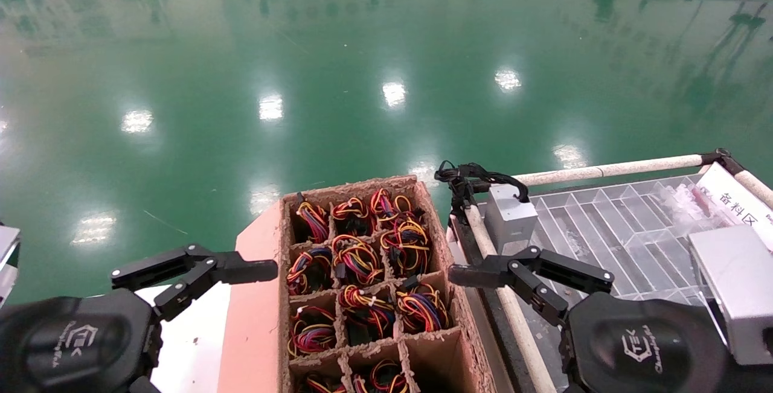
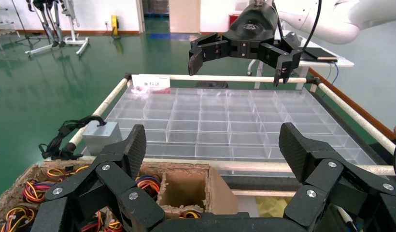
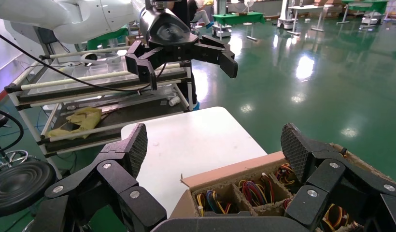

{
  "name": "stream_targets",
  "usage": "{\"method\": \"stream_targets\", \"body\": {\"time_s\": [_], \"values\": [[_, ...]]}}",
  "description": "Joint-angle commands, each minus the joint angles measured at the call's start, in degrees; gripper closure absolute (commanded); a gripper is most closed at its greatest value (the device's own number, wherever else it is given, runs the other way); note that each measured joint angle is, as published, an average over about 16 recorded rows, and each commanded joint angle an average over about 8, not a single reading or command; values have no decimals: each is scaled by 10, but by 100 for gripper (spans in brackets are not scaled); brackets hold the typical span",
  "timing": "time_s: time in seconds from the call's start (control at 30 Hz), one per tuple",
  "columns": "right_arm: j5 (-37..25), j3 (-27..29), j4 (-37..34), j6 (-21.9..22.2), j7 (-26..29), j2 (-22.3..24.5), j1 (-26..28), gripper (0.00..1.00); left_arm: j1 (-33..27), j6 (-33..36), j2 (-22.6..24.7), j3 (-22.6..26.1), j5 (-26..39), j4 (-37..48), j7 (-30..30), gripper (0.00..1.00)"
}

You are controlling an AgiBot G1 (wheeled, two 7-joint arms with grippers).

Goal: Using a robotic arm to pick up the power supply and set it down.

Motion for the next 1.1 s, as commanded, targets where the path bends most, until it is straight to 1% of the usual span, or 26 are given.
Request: {"method": "stream_targets", "body": {"time_s": [0.03,1.1], "values": [[0,0,0,0,0,0,0,0,0,0,0,0,0,0,0,100],[0,0,0,0,0,0,0,0,0,0,0,0,0,0,0,100]]}}
